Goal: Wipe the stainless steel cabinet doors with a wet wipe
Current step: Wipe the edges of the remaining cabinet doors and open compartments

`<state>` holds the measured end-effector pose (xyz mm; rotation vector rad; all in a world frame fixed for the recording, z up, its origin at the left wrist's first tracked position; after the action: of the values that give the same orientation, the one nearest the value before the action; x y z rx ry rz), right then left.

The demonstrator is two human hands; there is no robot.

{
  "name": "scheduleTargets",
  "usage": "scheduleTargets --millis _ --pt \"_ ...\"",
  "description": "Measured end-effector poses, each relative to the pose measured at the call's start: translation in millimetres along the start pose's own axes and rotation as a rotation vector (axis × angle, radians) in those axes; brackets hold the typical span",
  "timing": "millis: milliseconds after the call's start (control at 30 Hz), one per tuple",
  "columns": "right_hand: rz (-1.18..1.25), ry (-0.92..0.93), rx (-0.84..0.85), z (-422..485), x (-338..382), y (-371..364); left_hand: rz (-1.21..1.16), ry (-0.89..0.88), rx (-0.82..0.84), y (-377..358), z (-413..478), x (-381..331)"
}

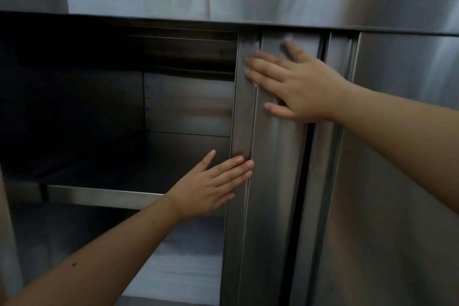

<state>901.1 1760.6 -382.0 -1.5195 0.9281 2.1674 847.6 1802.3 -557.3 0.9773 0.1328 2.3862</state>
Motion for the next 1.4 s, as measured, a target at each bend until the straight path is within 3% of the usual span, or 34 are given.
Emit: scheduleTargets --millis 267,500,900,1267,1400 --pt "0.032 0.007 0.083 -15.4 76.6 -30.2 -0.029 0.029 0.024 -5.0 -9.6 -4.8" --pt "0.007 0.126 0.035 -13.5 60.9 -22.3 -0.070 0.023 0.046 -3.7 -8.3 -3.3" --pt "-0.051 0.174 0.048 -13.1 62.5 -19.2 -0.078 0.023 0.085 -3.9 -6.9 -3.5" --pt "-0.056 0.176 0.120 -16.3 76.3 -22.7 -0.051 0.036 0.092 -0.3 -5.7 -4.6" --pt "-0.041 0.124 0.067 -7.7 32.5 -9.7 -0.039 0.062 0.097 -2.3 -6.6 -2.8"
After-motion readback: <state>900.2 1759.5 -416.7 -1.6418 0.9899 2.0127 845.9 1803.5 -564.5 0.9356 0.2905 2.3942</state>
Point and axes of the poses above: each hand's wrist, its own z-axis towards the middle knuckle, its own y-axis out of the back of the hand, x = y × z, the point moved 10 cm from there along z, towards the middle knuckle, and after that the axes turned 12 degrees about y, right-handed, at the moved point
